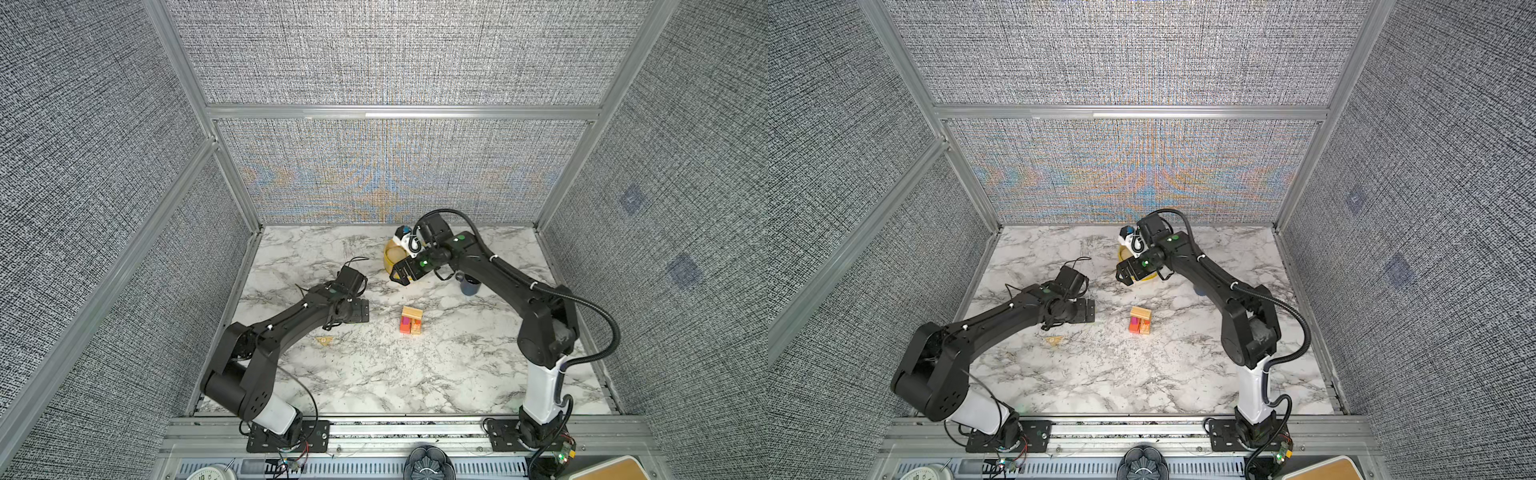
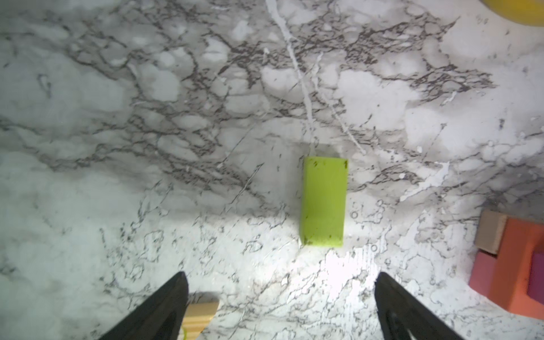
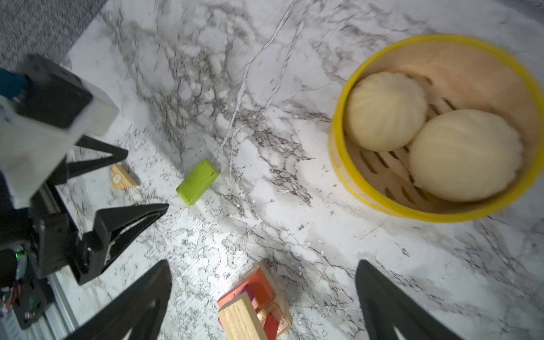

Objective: Build the wood block tower
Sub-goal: 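Reach the right gripper over the lime green block while the left gripper draws back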

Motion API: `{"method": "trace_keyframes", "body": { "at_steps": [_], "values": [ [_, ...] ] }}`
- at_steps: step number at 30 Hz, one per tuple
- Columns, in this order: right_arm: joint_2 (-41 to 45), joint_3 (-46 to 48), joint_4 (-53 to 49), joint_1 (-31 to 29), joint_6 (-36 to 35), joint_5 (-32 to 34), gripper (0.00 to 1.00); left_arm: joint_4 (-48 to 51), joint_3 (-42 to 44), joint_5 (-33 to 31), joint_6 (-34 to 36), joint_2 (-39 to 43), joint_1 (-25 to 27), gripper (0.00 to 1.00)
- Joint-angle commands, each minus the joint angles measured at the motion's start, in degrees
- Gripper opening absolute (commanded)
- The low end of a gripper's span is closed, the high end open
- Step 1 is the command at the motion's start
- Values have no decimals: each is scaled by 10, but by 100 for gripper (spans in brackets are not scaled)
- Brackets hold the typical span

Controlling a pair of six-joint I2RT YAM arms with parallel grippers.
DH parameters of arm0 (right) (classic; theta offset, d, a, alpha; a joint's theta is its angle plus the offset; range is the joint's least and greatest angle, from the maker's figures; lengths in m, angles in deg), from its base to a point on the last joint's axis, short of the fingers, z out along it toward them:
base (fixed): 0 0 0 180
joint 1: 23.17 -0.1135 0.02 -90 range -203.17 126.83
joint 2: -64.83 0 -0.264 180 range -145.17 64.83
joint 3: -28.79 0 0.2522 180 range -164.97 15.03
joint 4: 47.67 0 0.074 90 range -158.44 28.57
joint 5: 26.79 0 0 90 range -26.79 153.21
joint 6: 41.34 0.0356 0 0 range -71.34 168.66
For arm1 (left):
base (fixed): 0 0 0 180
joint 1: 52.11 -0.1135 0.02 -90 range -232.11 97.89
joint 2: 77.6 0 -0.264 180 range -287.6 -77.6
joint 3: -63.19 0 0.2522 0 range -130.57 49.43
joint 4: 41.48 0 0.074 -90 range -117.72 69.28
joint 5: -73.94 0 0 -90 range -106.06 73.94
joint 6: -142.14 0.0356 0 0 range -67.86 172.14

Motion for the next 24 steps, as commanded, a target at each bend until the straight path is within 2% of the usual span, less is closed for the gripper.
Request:
{"method": "trace_keyframes", "body": {
  "at_steps": [1,6,12,20,24],
  "values": [
    [-29,-35,-66,-3,-62,-28,99,-22,44,-27,-49,52,0,99],
    [-70,-68,-70,-23,-94,-46,97,-44,119,-81,-88,142,-2,100],
    [-122,-106,-79,-68,-119,-16,96,-47,175,-132,-113,233,-7,99],
    [-183,-167,-107,-105,-161,8,97,-66,256,-133,-125,398,-12,99],
    [-213,-193,-113,-123,-179,26,97,-51,273,-128,-125,453,-15,99]
  ]
}}
